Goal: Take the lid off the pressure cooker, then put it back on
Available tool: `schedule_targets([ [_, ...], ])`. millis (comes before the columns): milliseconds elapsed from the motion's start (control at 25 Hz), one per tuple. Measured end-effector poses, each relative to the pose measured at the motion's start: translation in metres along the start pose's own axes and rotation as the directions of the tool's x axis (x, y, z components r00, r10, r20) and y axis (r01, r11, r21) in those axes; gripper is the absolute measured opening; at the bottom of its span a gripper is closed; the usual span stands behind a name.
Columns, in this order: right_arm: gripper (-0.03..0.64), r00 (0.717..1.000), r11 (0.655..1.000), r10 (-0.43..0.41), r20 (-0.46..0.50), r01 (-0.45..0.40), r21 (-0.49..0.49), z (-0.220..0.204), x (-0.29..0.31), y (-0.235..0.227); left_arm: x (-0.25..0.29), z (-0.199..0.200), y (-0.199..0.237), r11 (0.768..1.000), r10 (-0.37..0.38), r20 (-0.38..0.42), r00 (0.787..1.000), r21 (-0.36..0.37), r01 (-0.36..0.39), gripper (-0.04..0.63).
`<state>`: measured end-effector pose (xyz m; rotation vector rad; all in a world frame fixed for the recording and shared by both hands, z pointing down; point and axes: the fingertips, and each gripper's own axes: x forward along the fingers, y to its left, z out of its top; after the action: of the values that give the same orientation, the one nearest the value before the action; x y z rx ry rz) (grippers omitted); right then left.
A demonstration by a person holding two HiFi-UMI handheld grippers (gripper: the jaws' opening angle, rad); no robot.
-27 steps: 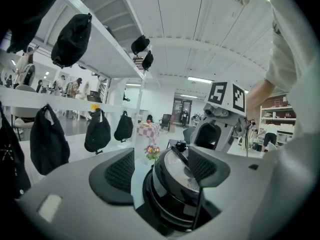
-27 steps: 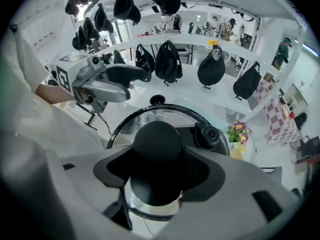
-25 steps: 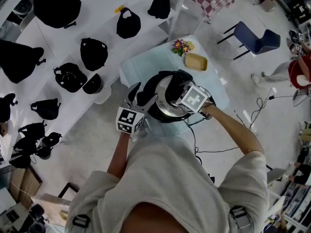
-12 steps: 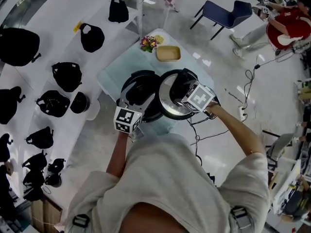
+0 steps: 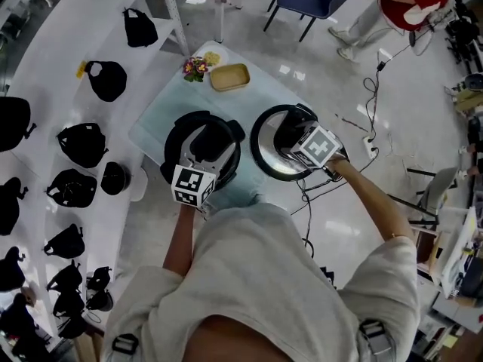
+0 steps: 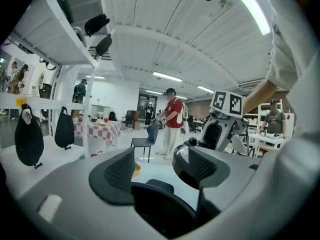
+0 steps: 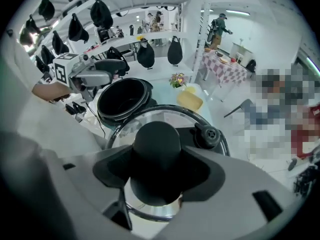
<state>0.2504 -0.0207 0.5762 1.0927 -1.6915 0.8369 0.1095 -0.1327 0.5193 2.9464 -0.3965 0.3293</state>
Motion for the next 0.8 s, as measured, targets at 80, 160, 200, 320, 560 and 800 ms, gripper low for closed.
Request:
schedule_targets([
  [80,0.270,1.000,1.000,-0.001,-0.006,0.001,0.021,-0.009,0.004,-0.009,0.004,0.002,-0.002,1.000,-0.001,-0.006,1.000,0.002,0.001,0.331],
  [160,0.270,1.000,1.000,0.003,-0.013,-0.002,0.029,-0.014,0.011,-0.017,0.006,0.004,-0.002,1.000,0.004,-0.013,1.000,0.004,-0.004,0.331],
  [200,0.270,1.000,1.000,0.006,-0.016,-0.006,0.030,-0.016,0.016,-0.021,0.007,0.004,-0.002,1.000,0.008,-0.017,1.000,0.005,-0.008,0.331],
  [320,0.270,1.000,0.999,0.015,-0.020,-0.015,0.042,-0.022,0.035,-0.034,0.007,0.003,-0.001,1.000,0.027,-0.029,0.999,0.007,-0.026,0.331],
  [560,0.270,0.999,0.998,0.037,-0.025,-0.036,0.048,-0.026,0.086,-0.056,0.002,0.004,0.005,0.997,0.076,-0.049,0.996,-0.011,-0.077,0.331],
  [800,0.270,0.998,0.997,0.043,-0.037,-0.040,0.066,-0.028,0.146,-0.073,-0.006,0.005,0.014,0.989,0.128,-0.048,0.991,-0.071,-0.131,0.331],
])
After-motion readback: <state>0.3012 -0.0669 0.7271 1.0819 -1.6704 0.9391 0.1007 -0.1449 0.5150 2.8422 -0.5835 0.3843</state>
